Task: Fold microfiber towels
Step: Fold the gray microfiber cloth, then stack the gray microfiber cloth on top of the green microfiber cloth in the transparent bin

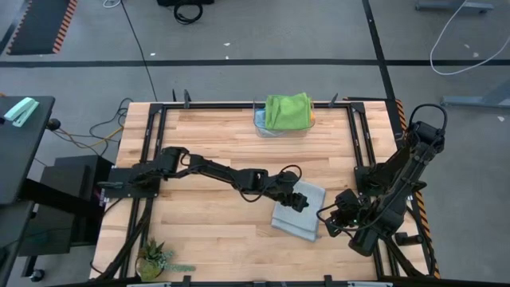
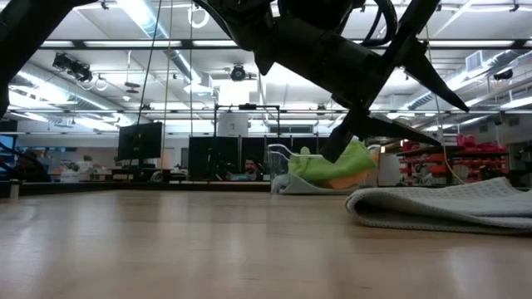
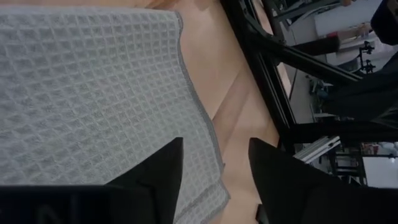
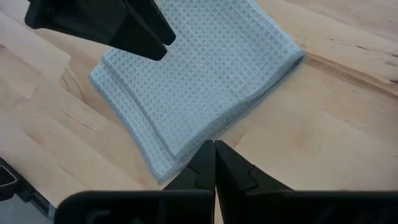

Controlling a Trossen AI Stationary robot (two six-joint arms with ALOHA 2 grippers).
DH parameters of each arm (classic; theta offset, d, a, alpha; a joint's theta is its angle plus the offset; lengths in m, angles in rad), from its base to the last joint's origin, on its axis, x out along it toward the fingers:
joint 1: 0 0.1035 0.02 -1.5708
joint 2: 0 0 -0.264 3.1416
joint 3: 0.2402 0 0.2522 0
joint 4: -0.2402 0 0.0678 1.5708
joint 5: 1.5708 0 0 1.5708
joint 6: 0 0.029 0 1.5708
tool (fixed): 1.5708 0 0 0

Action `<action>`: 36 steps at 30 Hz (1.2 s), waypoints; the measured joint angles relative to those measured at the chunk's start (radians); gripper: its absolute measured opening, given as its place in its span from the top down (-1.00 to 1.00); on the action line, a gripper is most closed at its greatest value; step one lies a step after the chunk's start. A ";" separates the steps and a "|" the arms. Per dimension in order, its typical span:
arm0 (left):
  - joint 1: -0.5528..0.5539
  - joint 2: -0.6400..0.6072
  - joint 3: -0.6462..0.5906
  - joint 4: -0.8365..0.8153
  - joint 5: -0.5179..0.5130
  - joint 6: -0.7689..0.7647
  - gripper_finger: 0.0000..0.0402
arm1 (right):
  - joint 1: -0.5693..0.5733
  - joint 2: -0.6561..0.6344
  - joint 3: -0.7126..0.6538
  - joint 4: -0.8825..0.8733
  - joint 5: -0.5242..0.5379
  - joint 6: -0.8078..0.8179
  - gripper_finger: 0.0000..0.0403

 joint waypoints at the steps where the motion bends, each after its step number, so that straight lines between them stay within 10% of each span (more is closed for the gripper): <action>1: 0.002 0.000 0.000 0.000 0.001 0.002 0.04 | 0.000 0.000 0.000 0.000 0.000 0.000 0.96; 13: 0.066 -0.018 -0.001 -0.272 0.264 0.078 0.09 | -0.012 0.000 0.000 0.006 0.002 0.000 0.90; 24: 0.082 -0.122 -0.001 -0.612 0.121 0.149 0.11 | 0.003 0.000 0.000 0.023 0.019 -0.076 0.74; 36: 0.093 -0.126 -0.004 -0.635 0.033 0.071 0.07 | 0.003 0.000 0.000 0.046 0.031 -0.110 0.61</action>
